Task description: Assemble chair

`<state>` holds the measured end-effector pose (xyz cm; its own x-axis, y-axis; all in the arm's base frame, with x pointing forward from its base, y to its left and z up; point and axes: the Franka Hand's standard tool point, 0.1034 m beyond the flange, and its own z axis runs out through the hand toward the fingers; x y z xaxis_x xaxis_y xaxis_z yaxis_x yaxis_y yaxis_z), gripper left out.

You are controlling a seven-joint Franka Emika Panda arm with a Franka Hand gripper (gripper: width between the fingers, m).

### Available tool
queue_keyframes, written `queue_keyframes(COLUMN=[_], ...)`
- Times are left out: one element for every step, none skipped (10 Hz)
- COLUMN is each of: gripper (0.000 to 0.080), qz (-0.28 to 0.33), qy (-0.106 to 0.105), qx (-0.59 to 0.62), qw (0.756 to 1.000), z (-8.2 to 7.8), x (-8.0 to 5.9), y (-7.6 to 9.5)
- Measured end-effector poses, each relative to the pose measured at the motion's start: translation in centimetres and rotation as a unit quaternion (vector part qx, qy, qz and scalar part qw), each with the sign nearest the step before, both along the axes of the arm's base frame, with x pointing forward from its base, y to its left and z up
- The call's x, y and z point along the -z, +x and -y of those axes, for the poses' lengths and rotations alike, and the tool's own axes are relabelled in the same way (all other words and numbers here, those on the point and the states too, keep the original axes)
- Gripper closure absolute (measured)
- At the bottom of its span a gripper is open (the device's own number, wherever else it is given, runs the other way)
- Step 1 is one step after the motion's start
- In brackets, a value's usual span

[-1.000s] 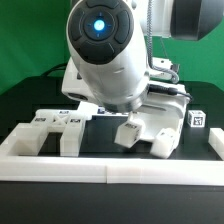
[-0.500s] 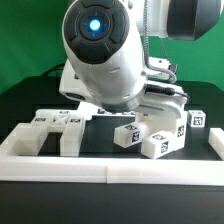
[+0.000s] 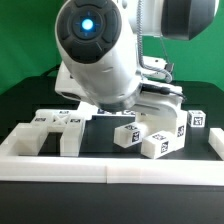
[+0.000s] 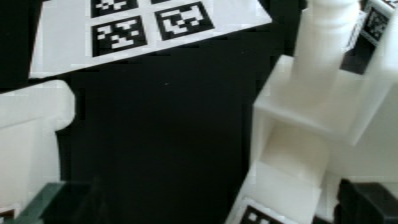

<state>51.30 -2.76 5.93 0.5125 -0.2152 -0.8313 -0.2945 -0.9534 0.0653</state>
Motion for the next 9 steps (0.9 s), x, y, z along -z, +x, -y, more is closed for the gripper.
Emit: queue_keyframes(gripper=[0.0151,0.0151,0.0151,0.0151,0.0151,0.0151,0.0151,0.0151,0.0151], qz=[0.001,0.012,0.013,0.012,0.014,0.027,0.027,0.057,0.115], qy=[0.001,-0.012,-0.013,-0.014,-0.014,-0.017,-0.017,-0.023,-0.031], qx=[0.003,-0.01,-0.01,-0.006,-0.002,-0.003,-0.002,-0.004,-0.004], qw=[1.0,1.0,1.0,1.0,1.0,0.999,0.999,0.998,0.993], z=[0.5,1.0,1.1,1.5,2.0,2.2,2.3,2.6,2.9], x=[0.0,-0.1,-0.1,-0.1,-0.2,-0.1,-0.2,-0.1,-0.5], y=[0.0,0.5,0.5,0.4,0.5,1.1,1.1,2.1,3.2])
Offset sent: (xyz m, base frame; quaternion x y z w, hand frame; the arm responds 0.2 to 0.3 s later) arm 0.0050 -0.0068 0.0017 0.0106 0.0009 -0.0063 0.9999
